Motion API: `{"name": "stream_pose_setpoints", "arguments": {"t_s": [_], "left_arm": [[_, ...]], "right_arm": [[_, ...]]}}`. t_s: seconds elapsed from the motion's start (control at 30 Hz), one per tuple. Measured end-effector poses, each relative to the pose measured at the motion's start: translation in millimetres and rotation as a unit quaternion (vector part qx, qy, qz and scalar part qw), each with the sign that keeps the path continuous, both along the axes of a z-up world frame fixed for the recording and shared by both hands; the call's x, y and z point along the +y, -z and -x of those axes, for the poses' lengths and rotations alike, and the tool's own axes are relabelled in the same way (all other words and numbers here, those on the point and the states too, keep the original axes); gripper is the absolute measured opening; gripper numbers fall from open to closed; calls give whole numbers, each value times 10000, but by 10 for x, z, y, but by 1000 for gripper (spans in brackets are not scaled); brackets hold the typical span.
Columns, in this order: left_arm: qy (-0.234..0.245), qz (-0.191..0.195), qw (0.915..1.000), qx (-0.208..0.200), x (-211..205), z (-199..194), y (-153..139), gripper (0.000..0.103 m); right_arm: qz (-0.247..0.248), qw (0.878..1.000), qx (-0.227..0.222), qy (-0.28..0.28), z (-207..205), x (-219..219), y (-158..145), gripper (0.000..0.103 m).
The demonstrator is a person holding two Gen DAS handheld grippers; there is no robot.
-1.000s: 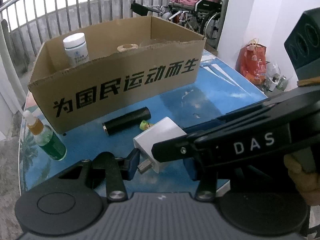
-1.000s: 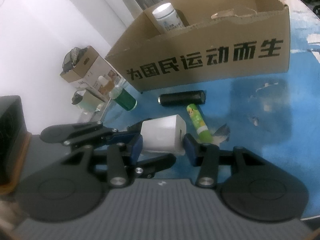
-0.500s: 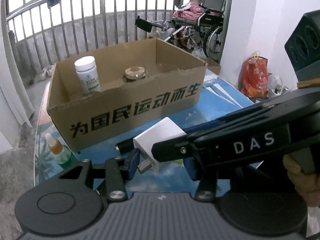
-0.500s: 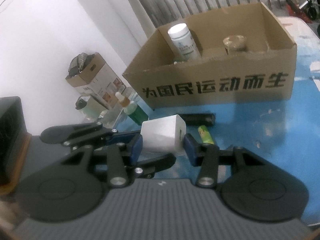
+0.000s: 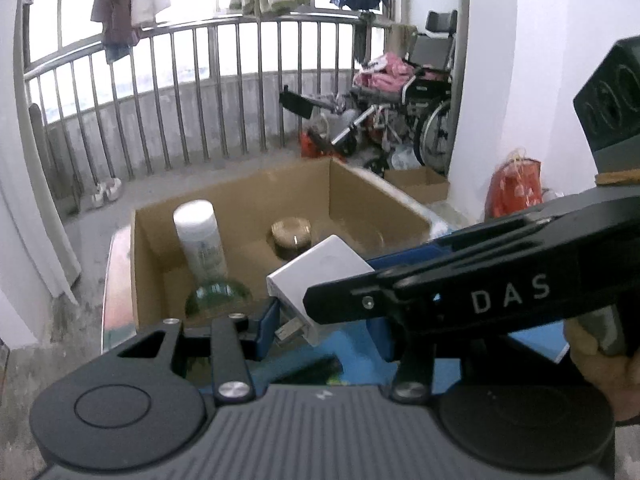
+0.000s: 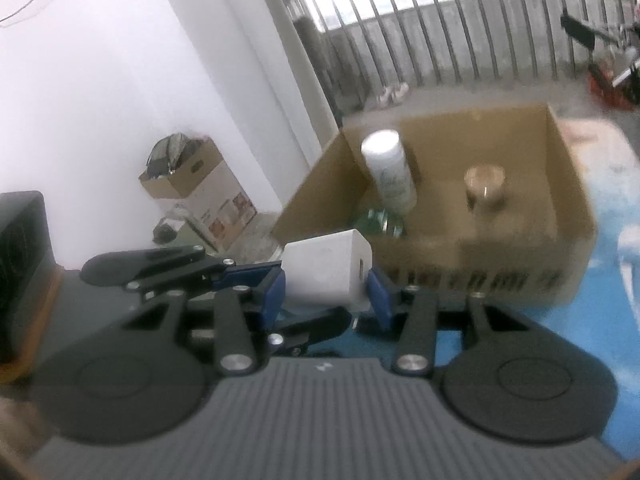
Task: Organize rigid objects
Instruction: 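Carry the white charger with the right tool over the box, then lower the white charger into the box and open the right tool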
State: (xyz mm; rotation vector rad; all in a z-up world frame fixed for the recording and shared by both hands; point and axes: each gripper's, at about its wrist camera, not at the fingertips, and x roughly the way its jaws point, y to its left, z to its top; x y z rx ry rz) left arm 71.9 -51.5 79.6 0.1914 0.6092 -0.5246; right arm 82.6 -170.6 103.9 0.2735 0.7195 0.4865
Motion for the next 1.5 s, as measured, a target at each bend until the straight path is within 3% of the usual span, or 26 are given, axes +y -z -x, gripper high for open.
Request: {"name": "stream_pose_setpoints", "arguments": {"t_s": [0.13,0.3,0.57,0.77,1.17,1.5], "left_arm": [[-41,96,9999,69,-46,-350,-90,49],[-168,116,9990,388,-121,-922,-51,49],[-603,12,9902,1259,-229,-1753,268,49],[-819,-182,9827,1649,-304,-2118,507,48],[-1049,-374,9755,1899,-389,-2450,710,43],[-1110,-355,9783,1714,-384,-2362,591,55]], "right_arm": [[46,9999,-109,24,-276,-58,-114,45],[110,9999,76,-28,-831,-137,-120,45],[136,9937,1067,-302,-1929,-242,215,45],[94,9844,1697,-449,-2466,-270,506,46],[350,9768,2044,-542,-2898,-209,827,47],[264,9804,1899,-456,-2918,-222,767,49]]}}
